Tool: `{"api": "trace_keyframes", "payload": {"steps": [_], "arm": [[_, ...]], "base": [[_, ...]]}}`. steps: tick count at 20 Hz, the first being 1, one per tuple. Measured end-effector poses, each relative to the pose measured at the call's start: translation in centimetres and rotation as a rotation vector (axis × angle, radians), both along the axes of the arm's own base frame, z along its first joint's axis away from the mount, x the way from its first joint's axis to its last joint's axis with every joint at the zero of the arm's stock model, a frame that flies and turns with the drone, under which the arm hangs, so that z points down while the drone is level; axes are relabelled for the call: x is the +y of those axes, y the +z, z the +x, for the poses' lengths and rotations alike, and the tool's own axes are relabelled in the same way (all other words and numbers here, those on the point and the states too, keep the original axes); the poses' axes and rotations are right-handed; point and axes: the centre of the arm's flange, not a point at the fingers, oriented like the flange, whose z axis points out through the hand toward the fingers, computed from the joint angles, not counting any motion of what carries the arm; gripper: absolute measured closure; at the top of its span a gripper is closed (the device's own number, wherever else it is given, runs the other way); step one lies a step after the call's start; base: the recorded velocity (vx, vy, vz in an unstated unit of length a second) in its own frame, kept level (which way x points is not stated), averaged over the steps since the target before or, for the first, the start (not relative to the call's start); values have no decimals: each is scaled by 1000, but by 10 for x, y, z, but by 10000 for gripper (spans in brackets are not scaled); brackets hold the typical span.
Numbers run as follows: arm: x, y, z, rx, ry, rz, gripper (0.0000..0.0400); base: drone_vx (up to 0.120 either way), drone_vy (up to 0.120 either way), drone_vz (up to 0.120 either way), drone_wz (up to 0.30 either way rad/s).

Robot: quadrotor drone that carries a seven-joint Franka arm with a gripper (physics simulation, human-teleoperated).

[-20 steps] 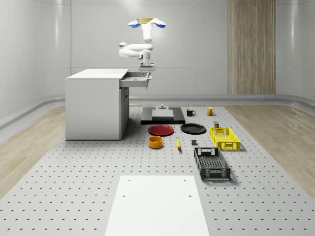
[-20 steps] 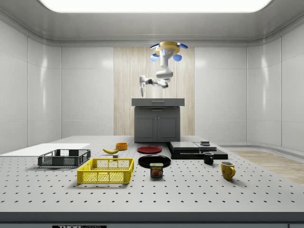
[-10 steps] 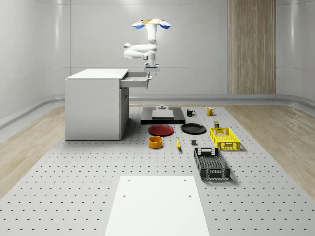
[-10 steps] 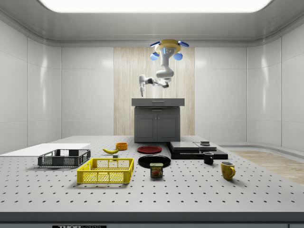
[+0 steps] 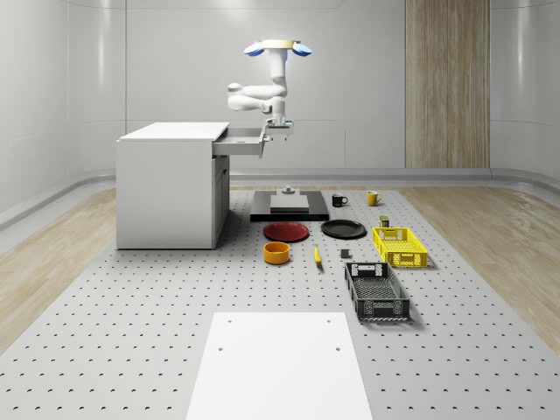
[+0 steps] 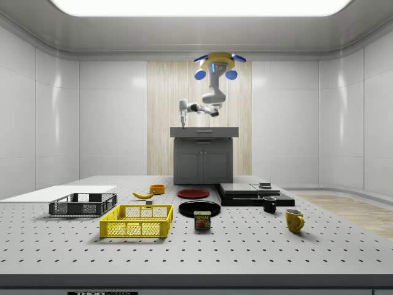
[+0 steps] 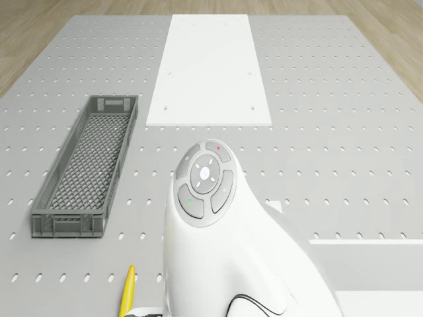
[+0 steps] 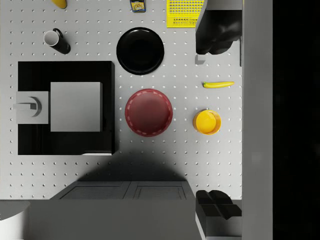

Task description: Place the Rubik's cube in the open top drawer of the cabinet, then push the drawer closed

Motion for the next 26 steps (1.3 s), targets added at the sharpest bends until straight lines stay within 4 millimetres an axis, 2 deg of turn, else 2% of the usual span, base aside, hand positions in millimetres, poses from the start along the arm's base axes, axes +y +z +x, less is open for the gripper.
{"api": "trace_keyframes", "payload": {"steps": [3, 6, 7, 9, 12, 15, 19, 23, 24, 26], "arm": [[0, 0, 0, 0, 0, 0, 0], [0, 0, 0, 0, 0, 0, 0], [5, 1, 0, 1, -5, -52, 0], [-6, 9, -8, -2, 10, -361, 0], [-20, 33, -5, -38, 104, -787, 0], [-49, 57, -3, -34, 76, -1096, 0], [-76, 78, -1, -20, 38, -1336, 0], [-90, 89, -1, -11, 17, -1457, 0], [-92, 91, -1, -9, 14, -1475, 65], [-95, 94, 0, -7, 8, -1504, 155]], "base": [[0, 93, -120, 0], [0, 0, -120, 0], [0, 0, -40, 0], [0, 0, 0, 0], [0, 0, 0, 0], [0, -67, 0, 0], [0, -80, 0, 0], [0, -120, 0, 0], [0, -120, 0, 0], [0, -120, 0, 0]]}}
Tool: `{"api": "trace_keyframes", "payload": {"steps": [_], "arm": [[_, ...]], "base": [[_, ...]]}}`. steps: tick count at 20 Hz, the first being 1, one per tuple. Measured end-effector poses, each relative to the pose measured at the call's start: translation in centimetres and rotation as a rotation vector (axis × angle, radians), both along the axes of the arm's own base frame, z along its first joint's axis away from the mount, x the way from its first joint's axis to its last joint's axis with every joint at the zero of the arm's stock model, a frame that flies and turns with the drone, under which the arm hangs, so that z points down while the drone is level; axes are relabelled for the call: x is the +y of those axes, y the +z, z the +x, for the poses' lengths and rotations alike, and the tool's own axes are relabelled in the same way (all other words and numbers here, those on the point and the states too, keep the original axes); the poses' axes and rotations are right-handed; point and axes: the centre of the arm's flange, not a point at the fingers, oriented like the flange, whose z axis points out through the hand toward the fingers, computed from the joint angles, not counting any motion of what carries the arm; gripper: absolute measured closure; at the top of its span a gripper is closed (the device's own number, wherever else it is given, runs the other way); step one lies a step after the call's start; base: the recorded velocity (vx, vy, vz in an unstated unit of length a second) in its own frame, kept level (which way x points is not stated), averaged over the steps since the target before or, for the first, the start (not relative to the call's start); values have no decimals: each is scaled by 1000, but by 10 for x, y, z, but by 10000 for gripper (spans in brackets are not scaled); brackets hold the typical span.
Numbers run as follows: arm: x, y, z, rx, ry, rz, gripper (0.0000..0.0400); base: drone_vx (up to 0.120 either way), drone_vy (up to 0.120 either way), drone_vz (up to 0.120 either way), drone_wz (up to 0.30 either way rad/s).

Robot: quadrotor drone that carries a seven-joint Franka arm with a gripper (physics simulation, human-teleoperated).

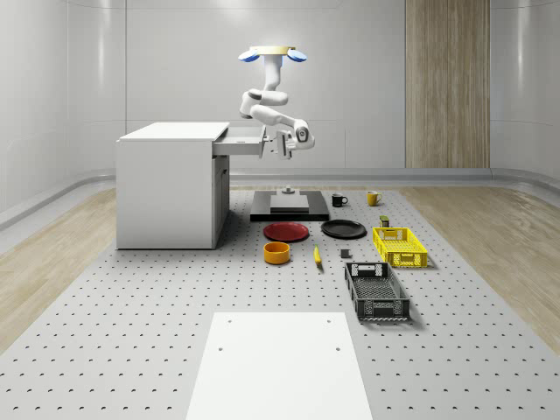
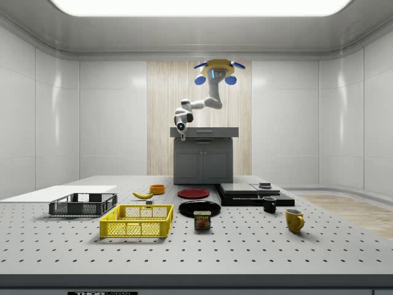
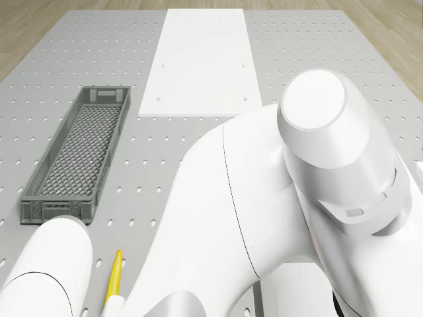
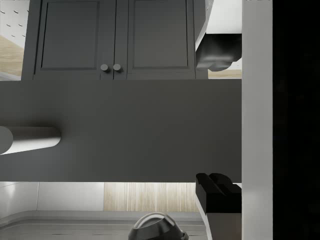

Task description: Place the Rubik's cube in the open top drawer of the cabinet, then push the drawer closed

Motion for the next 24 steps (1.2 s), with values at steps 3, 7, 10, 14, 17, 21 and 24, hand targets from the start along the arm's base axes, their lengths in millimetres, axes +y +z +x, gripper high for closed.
{"api": "trace_keyframes", "payload": {"steps": [3, 7, 10, 14, 17, 21, 24], "arm": [[-3, 3, 0, -2, -5, -28, 229], [-4, 5, 0, -3, -8, -48, 271], [-2, 5, 1, -11, -10, -56, 282], [20, 3, 28, -71, -23, -53, 295], [29, 5, 17, -43, -18, -59, 295], [46, 6, 9, -23, -15, -63, 295], [60, 6, 5, -15, -13, -64, 295]], "base": [[0, -120, 0, 0], [0, -120, 0, 0], [0, -53, 0, 0], [0, 0, 0, 0], [0, 0, 0, 0], [0, 0, 0, 0], [0, -53, 0, 0]]}}
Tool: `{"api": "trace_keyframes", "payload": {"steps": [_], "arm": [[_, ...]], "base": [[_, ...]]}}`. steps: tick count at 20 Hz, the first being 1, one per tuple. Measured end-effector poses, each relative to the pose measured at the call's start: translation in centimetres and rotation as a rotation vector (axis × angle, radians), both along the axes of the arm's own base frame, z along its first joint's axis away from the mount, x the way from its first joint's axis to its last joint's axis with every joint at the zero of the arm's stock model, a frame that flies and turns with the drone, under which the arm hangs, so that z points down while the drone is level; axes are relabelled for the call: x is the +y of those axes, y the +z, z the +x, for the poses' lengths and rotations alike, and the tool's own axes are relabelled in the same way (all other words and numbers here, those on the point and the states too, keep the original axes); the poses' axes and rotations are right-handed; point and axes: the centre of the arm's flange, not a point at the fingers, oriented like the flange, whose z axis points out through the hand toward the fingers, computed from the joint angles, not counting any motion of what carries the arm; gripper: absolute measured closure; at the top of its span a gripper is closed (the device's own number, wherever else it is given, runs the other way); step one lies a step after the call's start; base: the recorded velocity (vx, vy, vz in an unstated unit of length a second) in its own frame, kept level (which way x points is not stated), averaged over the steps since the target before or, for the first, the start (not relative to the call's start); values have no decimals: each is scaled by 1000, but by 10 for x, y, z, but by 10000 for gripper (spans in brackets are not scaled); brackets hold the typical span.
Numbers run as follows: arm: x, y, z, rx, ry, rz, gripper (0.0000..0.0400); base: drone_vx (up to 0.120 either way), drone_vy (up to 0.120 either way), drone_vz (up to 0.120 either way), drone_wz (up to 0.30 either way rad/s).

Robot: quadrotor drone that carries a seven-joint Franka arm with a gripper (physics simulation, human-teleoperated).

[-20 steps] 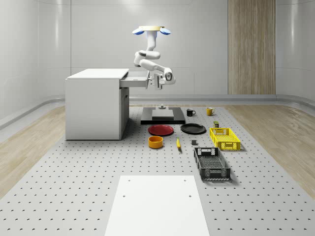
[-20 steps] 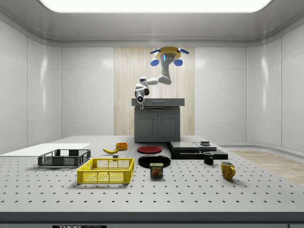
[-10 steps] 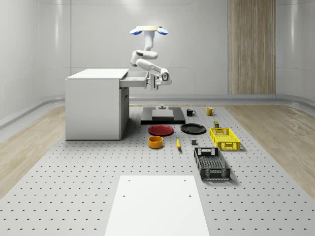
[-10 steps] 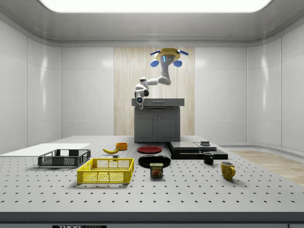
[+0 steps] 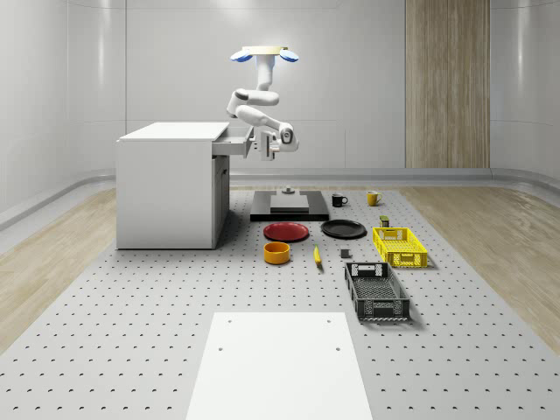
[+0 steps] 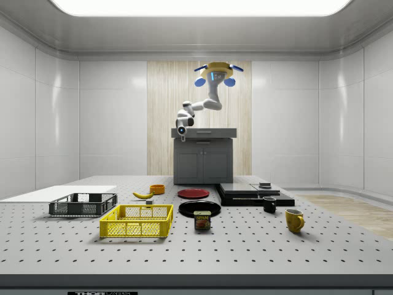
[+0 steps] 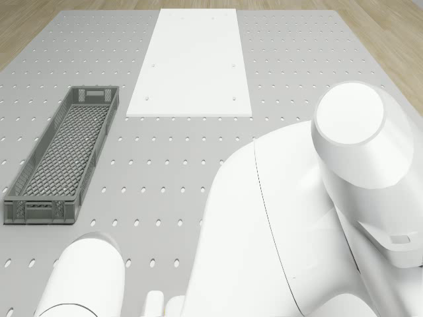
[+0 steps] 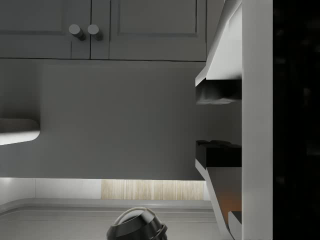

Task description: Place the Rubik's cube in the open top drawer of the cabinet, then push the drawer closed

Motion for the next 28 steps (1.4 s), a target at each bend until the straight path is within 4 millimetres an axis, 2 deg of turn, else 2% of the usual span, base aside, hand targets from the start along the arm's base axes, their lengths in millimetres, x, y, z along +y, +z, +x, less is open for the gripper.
{"api": "trace_keyframes", "payload": {"steps": [16, 19, 28], "arm": [[47, 0, -5, 9, 2, -2, 295], [52, 0, -5, 10, 2, -2, 295], [56, 0, -5, 11, 2, -2, 295]], "base": [[0, -115, 0, 0], [0, 27, 0, 0], [0, 120, 0, 0]]}}
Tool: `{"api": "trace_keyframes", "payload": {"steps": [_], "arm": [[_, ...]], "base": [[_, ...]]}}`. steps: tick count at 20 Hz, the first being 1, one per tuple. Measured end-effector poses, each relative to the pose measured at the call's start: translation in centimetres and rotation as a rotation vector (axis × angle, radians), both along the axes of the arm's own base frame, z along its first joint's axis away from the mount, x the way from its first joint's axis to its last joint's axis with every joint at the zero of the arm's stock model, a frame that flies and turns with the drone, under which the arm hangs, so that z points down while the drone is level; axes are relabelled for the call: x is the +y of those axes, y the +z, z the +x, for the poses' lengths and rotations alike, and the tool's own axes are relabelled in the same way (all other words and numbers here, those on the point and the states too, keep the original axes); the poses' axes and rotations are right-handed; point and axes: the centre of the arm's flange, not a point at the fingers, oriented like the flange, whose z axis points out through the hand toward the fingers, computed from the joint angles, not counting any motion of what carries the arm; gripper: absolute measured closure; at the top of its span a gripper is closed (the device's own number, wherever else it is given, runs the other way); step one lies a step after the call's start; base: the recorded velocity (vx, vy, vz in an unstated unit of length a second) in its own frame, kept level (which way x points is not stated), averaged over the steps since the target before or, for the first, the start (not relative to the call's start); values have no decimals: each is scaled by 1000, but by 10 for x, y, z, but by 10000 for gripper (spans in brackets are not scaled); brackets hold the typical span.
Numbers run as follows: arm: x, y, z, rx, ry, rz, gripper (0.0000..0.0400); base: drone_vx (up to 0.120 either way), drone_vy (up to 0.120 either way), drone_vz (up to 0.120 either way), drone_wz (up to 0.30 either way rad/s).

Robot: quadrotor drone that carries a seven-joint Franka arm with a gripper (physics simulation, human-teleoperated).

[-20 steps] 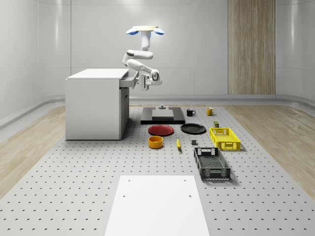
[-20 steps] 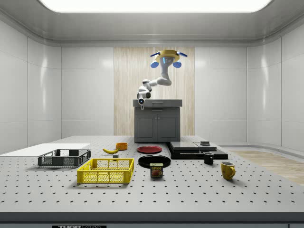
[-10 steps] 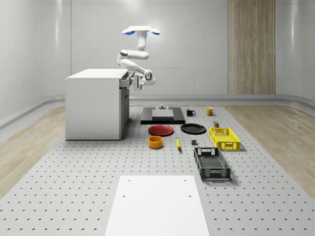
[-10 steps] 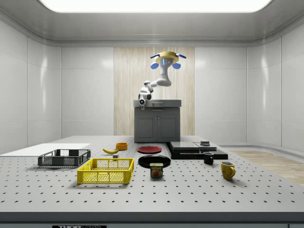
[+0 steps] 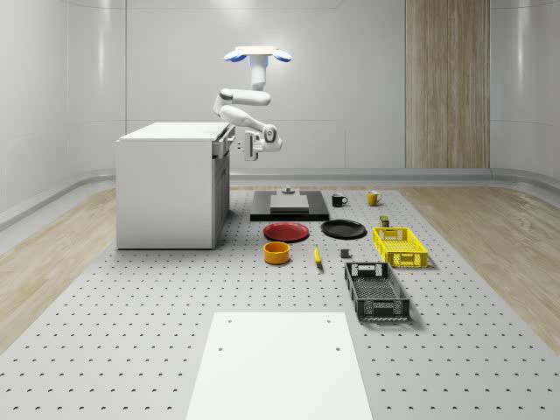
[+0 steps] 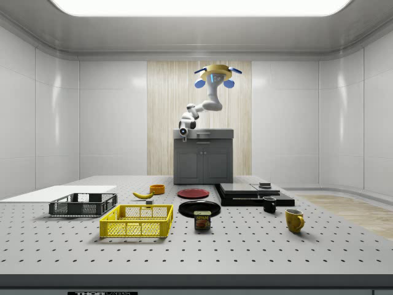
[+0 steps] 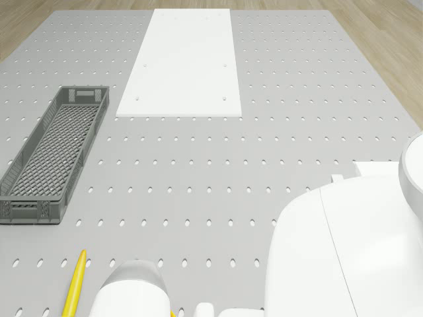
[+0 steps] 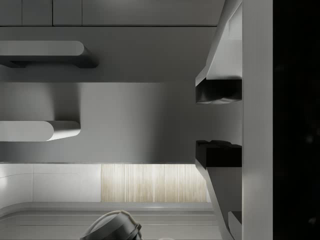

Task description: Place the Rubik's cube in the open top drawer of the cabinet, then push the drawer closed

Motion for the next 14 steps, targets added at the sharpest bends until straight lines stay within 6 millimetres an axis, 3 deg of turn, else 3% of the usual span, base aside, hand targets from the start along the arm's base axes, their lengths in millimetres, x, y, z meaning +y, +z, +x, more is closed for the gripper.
{"api": "trace_keyframes", "payload": {"steps": [14], "arm": [[1, 0, 0, 0, 0, 0, 295]], "base": [[0, 6, 0, 0]]}}
